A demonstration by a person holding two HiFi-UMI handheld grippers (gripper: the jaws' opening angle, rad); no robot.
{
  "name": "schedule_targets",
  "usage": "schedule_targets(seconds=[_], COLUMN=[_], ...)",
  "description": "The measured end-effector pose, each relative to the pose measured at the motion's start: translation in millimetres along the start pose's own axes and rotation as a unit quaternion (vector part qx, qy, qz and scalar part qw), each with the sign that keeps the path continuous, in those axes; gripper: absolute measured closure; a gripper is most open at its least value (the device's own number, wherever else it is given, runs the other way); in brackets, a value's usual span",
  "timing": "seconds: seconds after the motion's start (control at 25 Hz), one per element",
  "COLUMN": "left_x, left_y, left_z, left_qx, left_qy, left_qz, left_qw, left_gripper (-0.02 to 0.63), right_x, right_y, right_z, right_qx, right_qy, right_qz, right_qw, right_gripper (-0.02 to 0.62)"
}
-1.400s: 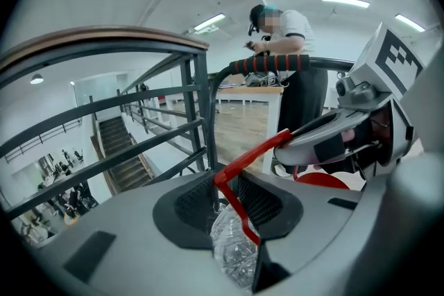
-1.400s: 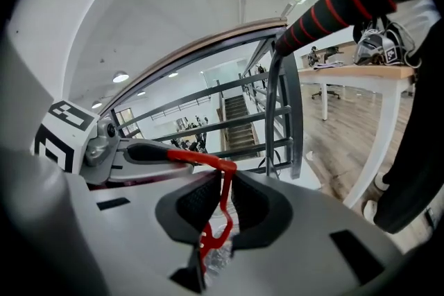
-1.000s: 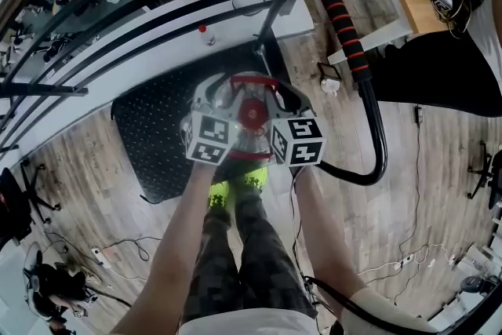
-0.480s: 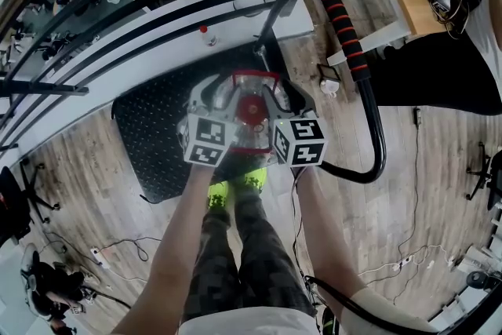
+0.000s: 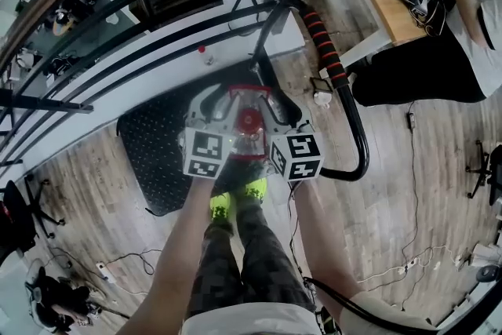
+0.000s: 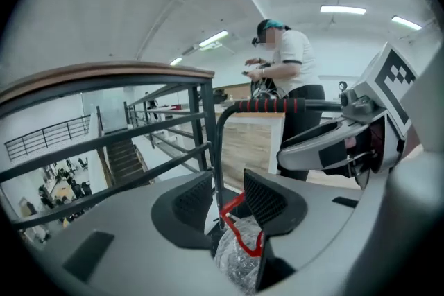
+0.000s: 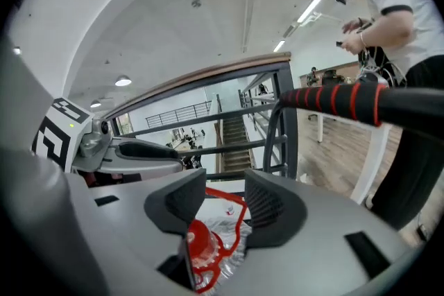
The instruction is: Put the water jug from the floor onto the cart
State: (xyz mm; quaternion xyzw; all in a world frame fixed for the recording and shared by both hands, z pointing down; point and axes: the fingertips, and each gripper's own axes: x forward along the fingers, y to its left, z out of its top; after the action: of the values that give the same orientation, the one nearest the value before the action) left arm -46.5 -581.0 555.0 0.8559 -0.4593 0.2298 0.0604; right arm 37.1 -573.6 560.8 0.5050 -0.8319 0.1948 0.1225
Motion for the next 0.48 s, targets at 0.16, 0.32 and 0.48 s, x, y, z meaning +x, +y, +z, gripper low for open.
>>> schedule_targets(seconds=[0.16,0.32,0.48], left_x=[-26.8,-54.9,-68.8], left_y=[-10.0,-23.7,-27.4], left_z=[44.4,79.9,98.5], left_qx=[-0.001,0.008,0.002], left_qy=[-0.045,-0.066,-0.074], left_qz=[-0.022,-0.041,-0.047], left_qw=[0.9988,0.9969,0.9961], left_gripper=[0.517,0.589,0.594], right_x=[-20.8,-49.2,-61.1], right_y=[22.7,39.5,49.0], right_z=[39.2,71.2,91.5], right_qx=[-0.016,-0.022,-0.021], right_qy=[-0.04,-0.062,-0.077], right_qz=[0.027,0.038,0.043], right_qw=[0.999,0.997,0.996], right_gripper=[0.434,0.494,0.531])
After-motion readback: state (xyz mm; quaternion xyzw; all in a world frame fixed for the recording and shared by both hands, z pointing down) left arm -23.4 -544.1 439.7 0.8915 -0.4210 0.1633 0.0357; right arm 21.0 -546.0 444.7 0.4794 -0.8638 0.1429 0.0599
